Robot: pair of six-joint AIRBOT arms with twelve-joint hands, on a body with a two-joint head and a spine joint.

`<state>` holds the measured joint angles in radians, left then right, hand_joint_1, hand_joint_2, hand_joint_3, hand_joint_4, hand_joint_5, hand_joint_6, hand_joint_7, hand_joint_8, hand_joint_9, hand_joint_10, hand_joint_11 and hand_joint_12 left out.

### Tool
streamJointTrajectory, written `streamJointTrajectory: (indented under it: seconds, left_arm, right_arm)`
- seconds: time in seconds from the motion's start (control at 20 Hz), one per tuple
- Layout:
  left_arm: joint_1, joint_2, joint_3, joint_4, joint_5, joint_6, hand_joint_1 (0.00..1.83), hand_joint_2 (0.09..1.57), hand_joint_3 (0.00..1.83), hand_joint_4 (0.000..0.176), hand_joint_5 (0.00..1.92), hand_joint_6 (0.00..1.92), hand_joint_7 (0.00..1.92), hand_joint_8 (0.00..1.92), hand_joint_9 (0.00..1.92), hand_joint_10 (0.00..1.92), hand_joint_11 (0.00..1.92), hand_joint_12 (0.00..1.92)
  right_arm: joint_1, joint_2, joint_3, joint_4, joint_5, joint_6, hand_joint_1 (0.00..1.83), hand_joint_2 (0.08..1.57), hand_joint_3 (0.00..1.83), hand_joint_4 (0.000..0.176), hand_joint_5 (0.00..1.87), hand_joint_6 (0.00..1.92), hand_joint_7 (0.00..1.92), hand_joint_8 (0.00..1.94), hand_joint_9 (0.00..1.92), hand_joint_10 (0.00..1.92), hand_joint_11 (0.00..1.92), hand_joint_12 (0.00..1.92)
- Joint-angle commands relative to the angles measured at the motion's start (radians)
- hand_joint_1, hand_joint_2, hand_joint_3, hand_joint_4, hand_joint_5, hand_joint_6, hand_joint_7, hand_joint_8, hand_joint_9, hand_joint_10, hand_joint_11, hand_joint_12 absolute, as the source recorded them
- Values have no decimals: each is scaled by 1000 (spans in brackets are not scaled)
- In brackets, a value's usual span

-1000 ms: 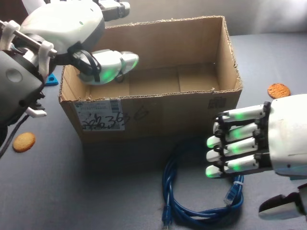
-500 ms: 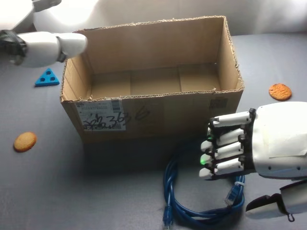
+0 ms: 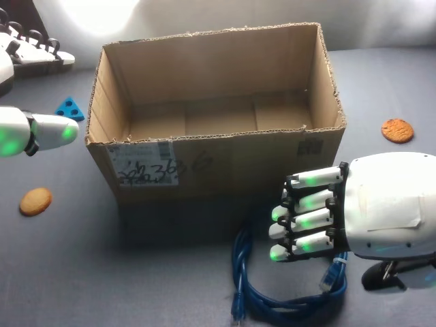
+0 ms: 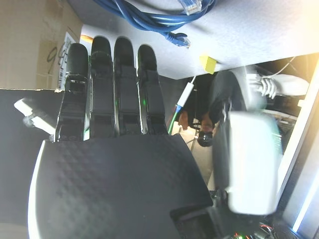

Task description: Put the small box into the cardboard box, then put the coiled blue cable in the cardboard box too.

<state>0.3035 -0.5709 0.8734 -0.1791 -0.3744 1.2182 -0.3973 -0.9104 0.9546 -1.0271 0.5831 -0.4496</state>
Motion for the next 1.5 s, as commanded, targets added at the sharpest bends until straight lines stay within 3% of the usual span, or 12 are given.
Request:
streamJointTrajectory:
  seconds: [0.0,0.25,0.4,0.7,1.0,1.05,1.45]
  left_arm:
    - [-9,18,3,59,-117,-46,0,1259,0,0,256,8,301,9,266,12,0,669]
    - [-2,33,5,475,-140,-397,0,1289,3,0,241,1,283,2,258,3,0,638]
    - [26,41,4,750,-235,-597,0,1296,2,0,244,2,271,2,231,2,0,573]
    - [65,55,-10,1027,-373,-799,1,1306,0,0,277,6,311,6,277,9,0,684]
    - [136,61,-12,1057,-483,-832,2,1315,1,0,280,1,319,0,277,2,0,675]
    - [155,62,-12,1046,-503,-828,0,1320,2,0,255,1,298,1,254,1,0,625]
    - [273,64,-24,910,-627,-733,25,1322,0,0,314,8,351,6,304,6,0,756]
  right_arm:
    - [5,7,1,42,76,-1,1212,1020,0,0,383,1,309,1,283,1,0,903]
    - [-7,-9,12,42,66,-5,1288,1053,1,0,523,22,413,15,343,16,0,1025]
    - [-27,-26,14,42,55,-37,1298,1061,4,0,501,4,468,14,384,22,0,1098]
    - [-33,-62,32,73,22,-37,1293,1093,14,0,562,19,503,10,392,15,0,1118]
    - [-48,-78,33,101,-2,-37,1236,1095,3,0,593,15,546,18,414,18,0,1142]
    - [-52,-80,33,101,-10,-37,1222,1091,0,0,611,15,573,19,441,24,0,1178]
    - [-70,-93,33,102,-15,-53,1209,1078,0,0,687,18,676,15,535,30,0,1238]
